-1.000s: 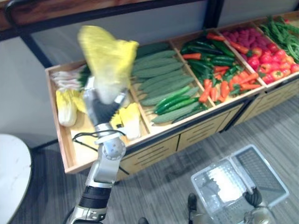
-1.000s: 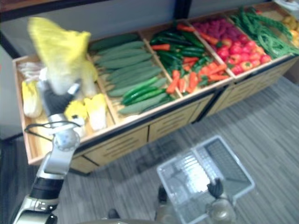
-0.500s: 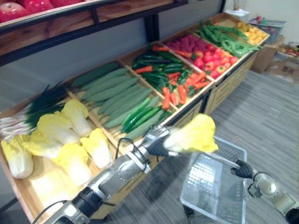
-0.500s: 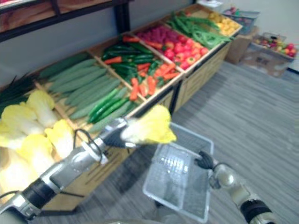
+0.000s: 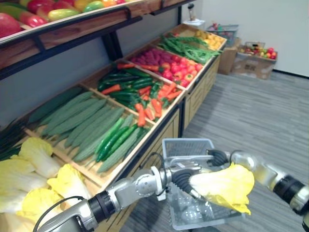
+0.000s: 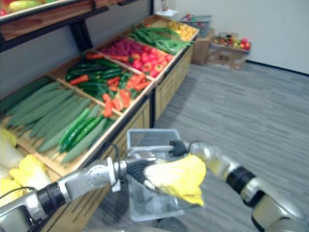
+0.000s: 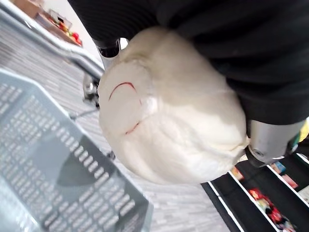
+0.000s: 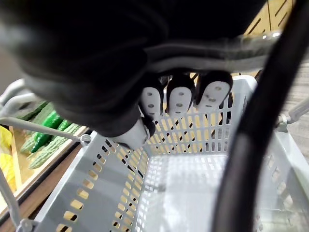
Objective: Pick vegetable in the basket
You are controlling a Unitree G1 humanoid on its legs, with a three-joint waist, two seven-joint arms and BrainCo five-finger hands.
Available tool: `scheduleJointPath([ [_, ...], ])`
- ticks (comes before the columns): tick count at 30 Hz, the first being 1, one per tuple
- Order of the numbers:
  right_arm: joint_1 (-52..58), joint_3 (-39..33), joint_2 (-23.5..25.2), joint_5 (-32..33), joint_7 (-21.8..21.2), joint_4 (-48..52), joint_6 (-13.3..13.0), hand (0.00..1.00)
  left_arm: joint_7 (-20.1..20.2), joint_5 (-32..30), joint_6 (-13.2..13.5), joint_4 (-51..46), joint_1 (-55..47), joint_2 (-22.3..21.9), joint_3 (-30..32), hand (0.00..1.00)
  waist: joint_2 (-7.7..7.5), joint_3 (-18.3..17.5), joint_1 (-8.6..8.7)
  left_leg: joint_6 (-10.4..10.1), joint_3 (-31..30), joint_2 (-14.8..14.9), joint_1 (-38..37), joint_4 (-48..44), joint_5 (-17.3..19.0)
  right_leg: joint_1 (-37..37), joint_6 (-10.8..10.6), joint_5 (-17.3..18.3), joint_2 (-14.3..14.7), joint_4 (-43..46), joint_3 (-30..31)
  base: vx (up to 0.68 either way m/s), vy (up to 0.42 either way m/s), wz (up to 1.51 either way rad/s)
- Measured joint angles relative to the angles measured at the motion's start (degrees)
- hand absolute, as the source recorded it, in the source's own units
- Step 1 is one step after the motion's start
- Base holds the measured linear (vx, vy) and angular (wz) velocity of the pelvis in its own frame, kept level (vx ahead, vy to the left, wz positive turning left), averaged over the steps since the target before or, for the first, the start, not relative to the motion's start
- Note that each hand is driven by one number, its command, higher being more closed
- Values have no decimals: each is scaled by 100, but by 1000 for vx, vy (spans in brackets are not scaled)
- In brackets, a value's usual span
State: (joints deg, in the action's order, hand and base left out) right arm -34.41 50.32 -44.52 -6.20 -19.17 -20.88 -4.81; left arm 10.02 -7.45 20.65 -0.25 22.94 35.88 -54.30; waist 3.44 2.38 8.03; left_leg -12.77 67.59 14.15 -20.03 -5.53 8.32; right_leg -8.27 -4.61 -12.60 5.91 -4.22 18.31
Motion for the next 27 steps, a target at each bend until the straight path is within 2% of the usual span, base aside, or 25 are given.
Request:
scheduleJointPath([
  [4, -978, 701, 91, -5, -391, 36, 342, 100, 209, 8, -11, 57, -96, -39, 1, 100, 17, 8, 141, -47, 319, 129, -82, -253, 77, -50, -4, 42, 137, 44, 158, -96, -41, -33],
  [8, -1339, 902, 251, -77, -601, 35, 387, 100, 380, -76, -124, 319, -297, -309, 17, 100, 45, 16, 174, -76, 557, 200, -199, -315, 97, -64, 4, 32, 207, 45, 43, -70, -30, -30],
  [10, -1477, 901, 468, -288, -661, 34, 422, 100, 439, -324, -239, 545, -420, -576, 80, 100, 69, 31, 294, -91, 578, 247, -205, -376, 108, -71, 28, 10, 222, 46, -1, -48, -13, -9],
  [11, -1500, 901, 517, -321, -668, 35, 427, 100, 438, -413, -258, 612, -450, -664, 116, 100, 73, 33, 300, -92, 589, 249, -208, -381, 108, -76, 28, 9, 226, 46, -6, -48, -2, -6],
  [16, -1524, 785, 942, -885, -770, 35, 565, 100, 380, -1011, -610, 1238, -738, -1696, 851, 100, 91, 63, 302, -97, 593, 263, -182, -414, 111, -141, 38, -8, 228, 103, -53, -47, 14, -1],
  [20, -1524, 355, 1191, -971, -823, 38, 588, 100, 268, -1668, -964, 1898, -738, -2315, 1253, 100, 81, 142, 311, -100, 573, 269, -160, -444, 114, -158, 38, -8, 220, 122, -61, -48, 22, 2],
  [22, -1518, 168, 1207, -969, -869, 50, 588, 100, 196, -1914, -1065, 2160, -738, -2486, 1386, 100, 65, 179, 314, -150, 567, 275, -139, -441, 147, -171, 102, 40, 221, 119, -64, -50, 18, 2],
  [27, -1350, -112, 1159, -1008, -890, 94, 609, 100, 59, -2491, -1262, 2642, -660, -2790, 1785, 100, 35, 198, 322, -193, 571, 247, -99, -351, 145, -213, 73, 13, 218, 94, -82, -34, 34, 1],
])
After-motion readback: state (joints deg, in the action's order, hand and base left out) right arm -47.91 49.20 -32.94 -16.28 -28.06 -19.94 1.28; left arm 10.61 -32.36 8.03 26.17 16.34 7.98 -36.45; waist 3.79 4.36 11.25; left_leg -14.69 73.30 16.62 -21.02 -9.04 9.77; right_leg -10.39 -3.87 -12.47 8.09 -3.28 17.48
